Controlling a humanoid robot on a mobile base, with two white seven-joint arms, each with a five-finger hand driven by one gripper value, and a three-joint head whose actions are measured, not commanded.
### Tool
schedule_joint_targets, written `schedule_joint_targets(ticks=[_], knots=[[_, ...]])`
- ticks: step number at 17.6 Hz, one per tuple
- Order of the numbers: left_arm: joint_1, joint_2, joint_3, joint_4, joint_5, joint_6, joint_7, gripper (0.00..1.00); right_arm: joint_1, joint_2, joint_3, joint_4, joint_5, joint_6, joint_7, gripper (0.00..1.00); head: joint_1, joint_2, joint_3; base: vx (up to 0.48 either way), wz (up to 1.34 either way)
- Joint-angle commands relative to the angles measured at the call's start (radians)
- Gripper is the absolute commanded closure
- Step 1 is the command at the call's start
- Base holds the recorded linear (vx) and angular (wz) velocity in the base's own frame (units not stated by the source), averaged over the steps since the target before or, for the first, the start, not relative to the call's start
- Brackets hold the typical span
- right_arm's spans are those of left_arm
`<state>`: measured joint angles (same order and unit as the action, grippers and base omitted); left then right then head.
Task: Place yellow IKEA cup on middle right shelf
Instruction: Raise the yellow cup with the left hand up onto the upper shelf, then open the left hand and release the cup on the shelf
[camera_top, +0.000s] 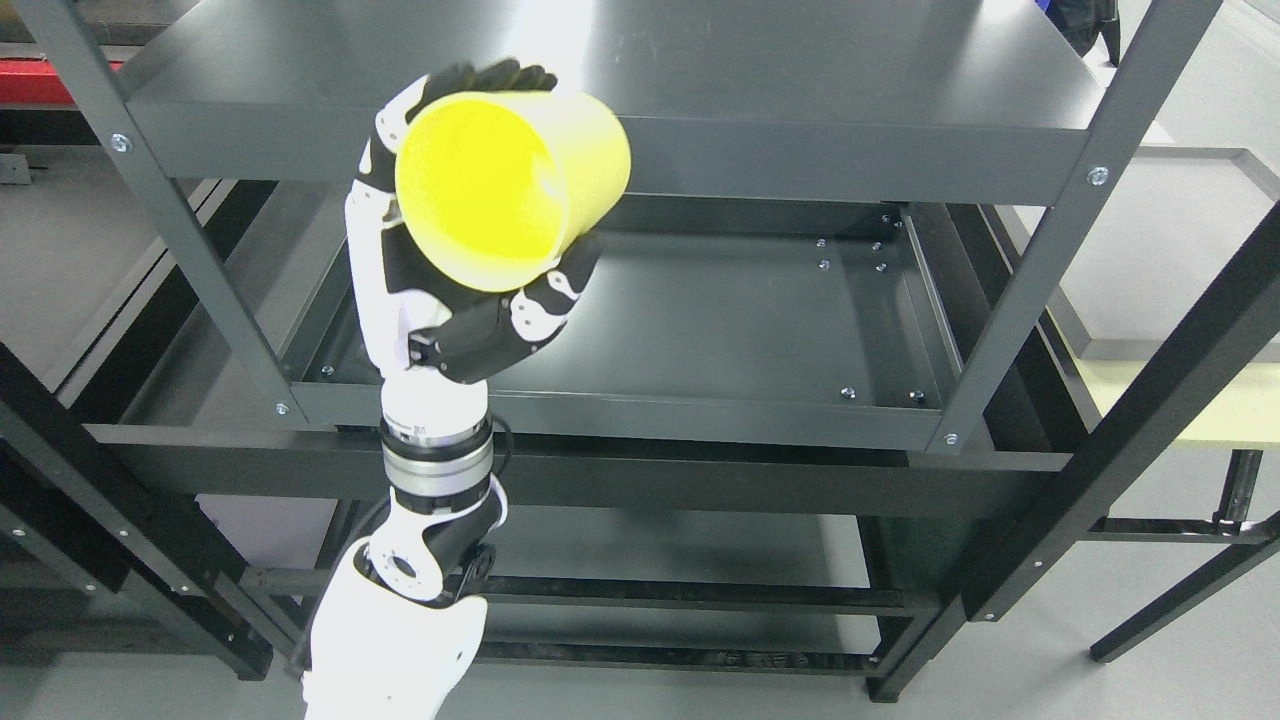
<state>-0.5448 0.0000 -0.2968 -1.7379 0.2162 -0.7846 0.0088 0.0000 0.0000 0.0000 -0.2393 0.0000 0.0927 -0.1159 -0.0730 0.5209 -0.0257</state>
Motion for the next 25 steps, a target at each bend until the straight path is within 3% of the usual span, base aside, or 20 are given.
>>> schedule_joint_targets(ticks=[1,6,11,17,19,25], knots=[[-0.174,0.017,-0.094,-0.026,0.002,0.001,0.020,1.00,0.014,-0.017,0.017,0.000,-0.025,0.001,-0.001,0.01,0.0000,0.000,0.000,0.023,-0.02],[-0.285,0.017,-0.081,-0.023,0.011,0.146,0.170,1.00,0.012,-0.017,0.017,0.000,-0.025,0.001,-0.001,0.01,0.0000,0.000,0.000,0.028,-0.03],[-0.371,0.017,-0.051,-0.023,0.084,0.551,0.408,1.00,0.014,-0.017,0.017,0.000,-0.025,0.001,-0.001,0.01,0.0000,0.000,0.000,0.028,-0.01],[-0.475,0.017,-0.076,0.001,0.253,1.111,0.559,0.99,0.014,-0.017,0.017,0.000,-0.025,0.001,-0.001,0.01,0.0000,0.000,0.000,0.015,-0.01],[-0.483,0.017,-0.097,0.050,0.363,1.194,0.580,0.99,0.014,-0.017,0.017,0.000,-0.025,0.001,-0.001,0.01,0.0000,0.000,0.000,-0.005,0.00],[-0.503,0.017,-0.097,0.165,0.361,1.294,0.603,0.95,0.014,-0.017,0.017,0.000,-0.025,0.001,-0.001,0.01,0.0000,0.000,0.000,-0.006,0.00]])
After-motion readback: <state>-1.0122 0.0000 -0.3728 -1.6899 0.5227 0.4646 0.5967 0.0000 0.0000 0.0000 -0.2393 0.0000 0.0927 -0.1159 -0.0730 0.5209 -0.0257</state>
